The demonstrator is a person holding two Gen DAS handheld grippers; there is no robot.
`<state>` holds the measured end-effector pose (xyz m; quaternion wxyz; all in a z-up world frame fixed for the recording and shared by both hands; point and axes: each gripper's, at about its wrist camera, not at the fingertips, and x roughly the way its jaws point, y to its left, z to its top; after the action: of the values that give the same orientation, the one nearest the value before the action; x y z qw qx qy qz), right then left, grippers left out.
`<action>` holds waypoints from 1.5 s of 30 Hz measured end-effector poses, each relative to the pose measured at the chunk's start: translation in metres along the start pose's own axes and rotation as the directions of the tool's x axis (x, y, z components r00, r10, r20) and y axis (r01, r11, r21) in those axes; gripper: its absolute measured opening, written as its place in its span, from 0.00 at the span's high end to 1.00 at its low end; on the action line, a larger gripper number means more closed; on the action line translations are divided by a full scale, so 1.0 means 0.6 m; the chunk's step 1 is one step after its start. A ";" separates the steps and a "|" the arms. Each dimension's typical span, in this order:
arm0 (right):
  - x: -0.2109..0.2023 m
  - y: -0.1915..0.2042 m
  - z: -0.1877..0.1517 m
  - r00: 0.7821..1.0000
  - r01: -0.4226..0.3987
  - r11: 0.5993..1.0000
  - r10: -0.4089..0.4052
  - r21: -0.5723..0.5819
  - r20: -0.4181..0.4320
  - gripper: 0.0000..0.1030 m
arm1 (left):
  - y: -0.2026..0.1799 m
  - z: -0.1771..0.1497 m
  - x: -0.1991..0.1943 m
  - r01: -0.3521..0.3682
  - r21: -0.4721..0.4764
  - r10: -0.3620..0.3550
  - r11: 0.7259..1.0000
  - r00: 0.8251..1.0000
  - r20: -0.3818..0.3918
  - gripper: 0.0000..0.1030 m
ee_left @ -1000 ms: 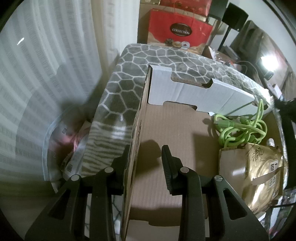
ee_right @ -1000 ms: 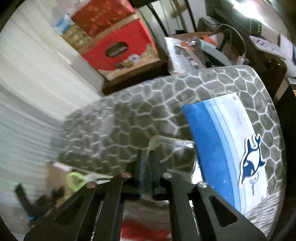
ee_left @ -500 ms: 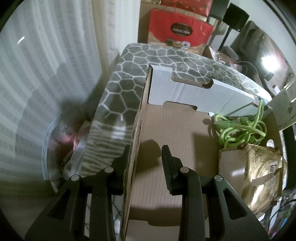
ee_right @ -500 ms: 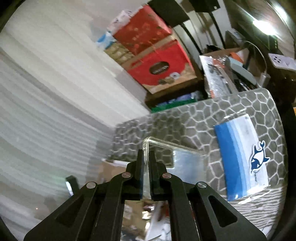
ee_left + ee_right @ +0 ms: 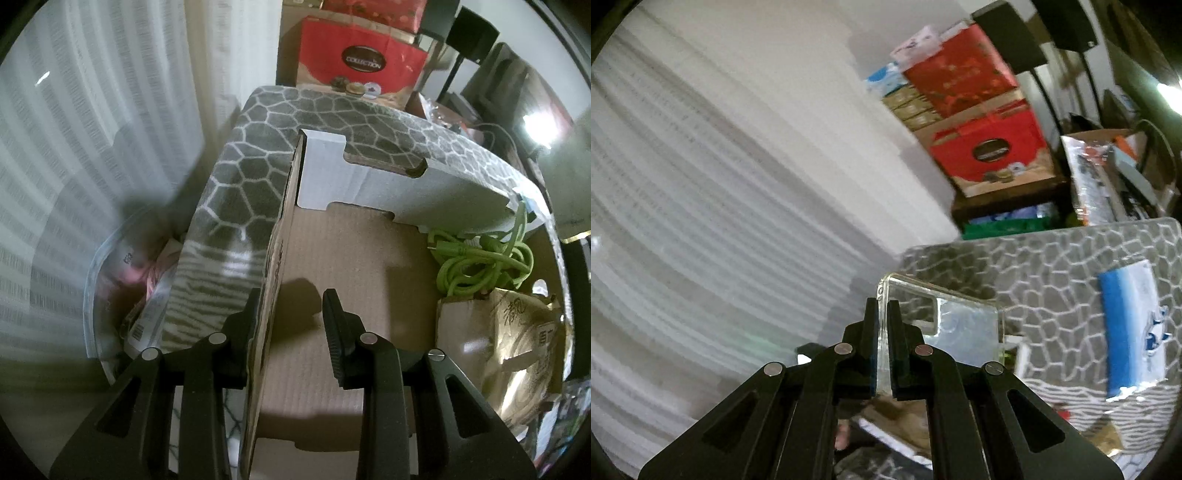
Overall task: Organize objects
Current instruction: 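Grasp the clear plastic case with the right tool and lift it, then lower the clear plastic case into the box with the right tool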
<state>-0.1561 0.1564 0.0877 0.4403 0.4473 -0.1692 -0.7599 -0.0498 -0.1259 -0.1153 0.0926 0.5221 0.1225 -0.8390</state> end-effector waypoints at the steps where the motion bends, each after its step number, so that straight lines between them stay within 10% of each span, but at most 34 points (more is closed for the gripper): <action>1: 0.008 0.011 0.000 1.000 -0.017 1.000 0.017 -0.003 -0.005 0.97 | 0.000 0.000 0.000 -0.001 0.000 0.001 1.000 1.000 0.000 0.72; 10: 0.069 0.054 -0.022 0.975 -0.209 0.975 0.214 0.069 -0.060 0.97 | 0.007 0.000 0.001 0.003 -0.003 -0.003 1.000 1.000 -0.003 0.72; 17: 0.095 -0.040 -0.062 0.972 -0.193 0.959 0.216 0.207 -0.094 0.96 | 0.009 0.001 0.002 0.006 -0.006 -0.006 1.000 1.000 -0.004 0.72; 24: 0.045 -0.133 -0.078 0.996 0.008 0.976 0.011 0.218 -0.084 0.96 | 0.006 0.002 0.001 0.003 -0.007 -0.003 1.000 1.000 -0.005 0.72; 30: 0.071 -0.188 -0.119 0.964 0.205 0.964 -0.168 0.171 -0.205 0.96 | 0.005 0.002 0.000 0.001 -0.006 -0.001 1.000 1.000 -0.005 0.72; 45: 0.130 -0.134 -0.121 0.929 0.293 0.955 -0.294 -0.039 -0.223 0.95 | 0.011 0.006 0.001 0.014 -0.010 -0.014 1.000 1.000 -0.006 0.72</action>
<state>-0.1542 0.1468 -0.0455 0.3395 0.5503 -0.0475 -0.7614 -0.0510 -0.1334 -0.1151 0.0889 0.5232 0.1306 -0.8374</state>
